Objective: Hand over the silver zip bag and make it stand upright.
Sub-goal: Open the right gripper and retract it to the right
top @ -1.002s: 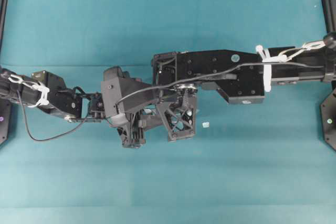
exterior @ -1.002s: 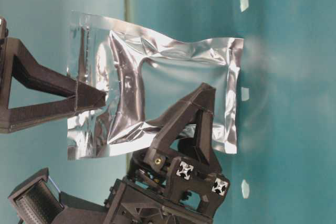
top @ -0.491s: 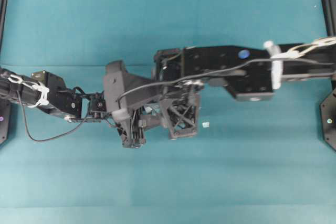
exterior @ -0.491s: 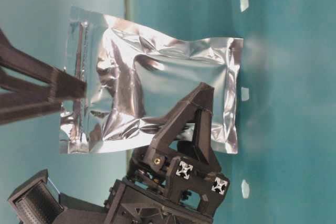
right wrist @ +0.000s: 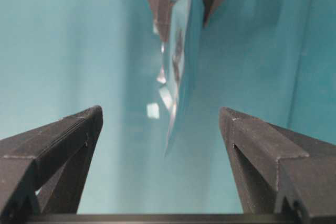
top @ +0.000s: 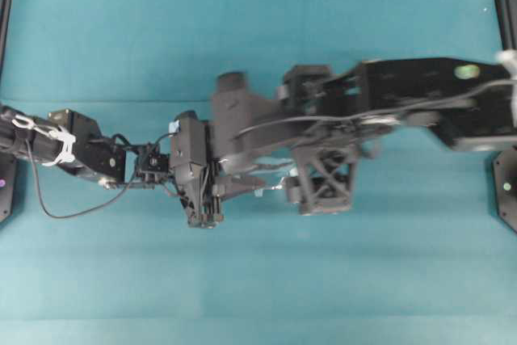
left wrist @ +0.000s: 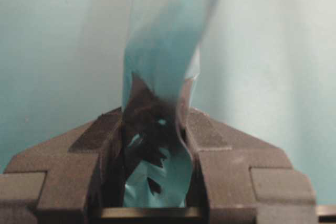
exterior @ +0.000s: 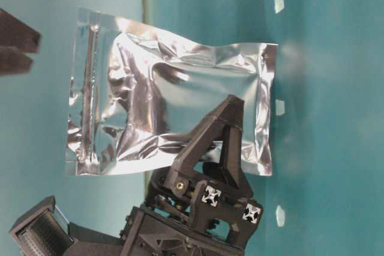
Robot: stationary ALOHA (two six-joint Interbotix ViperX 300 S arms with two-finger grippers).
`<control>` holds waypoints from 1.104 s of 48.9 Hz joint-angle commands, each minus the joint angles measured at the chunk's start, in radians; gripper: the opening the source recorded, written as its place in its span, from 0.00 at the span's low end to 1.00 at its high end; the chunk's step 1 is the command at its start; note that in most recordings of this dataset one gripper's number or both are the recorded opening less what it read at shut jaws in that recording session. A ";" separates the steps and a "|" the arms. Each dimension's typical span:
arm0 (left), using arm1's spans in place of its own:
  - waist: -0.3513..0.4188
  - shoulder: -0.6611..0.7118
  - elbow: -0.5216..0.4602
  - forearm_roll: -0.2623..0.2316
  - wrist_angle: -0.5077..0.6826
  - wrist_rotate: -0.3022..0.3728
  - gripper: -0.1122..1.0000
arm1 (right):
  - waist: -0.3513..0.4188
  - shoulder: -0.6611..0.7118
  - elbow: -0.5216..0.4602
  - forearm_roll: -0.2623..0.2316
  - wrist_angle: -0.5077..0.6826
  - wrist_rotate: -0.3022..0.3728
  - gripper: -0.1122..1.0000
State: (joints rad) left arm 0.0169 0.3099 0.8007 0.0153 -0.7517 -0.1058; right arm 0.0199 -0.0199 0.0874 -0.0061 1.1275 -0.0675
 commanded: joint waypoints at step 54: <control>-0.006 -0.005 -0.005 0.002 -0.002 0.003 0.28 | -0.017 -0.497 0.591 -0.002 -0.657 0.170 0.97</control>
State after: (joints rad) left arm 0.0138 0.3099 0.8007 0.0169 -0.7486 -0.1043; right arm 0.0061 -0.4893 0.6750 -0.0077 0.4878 0.0936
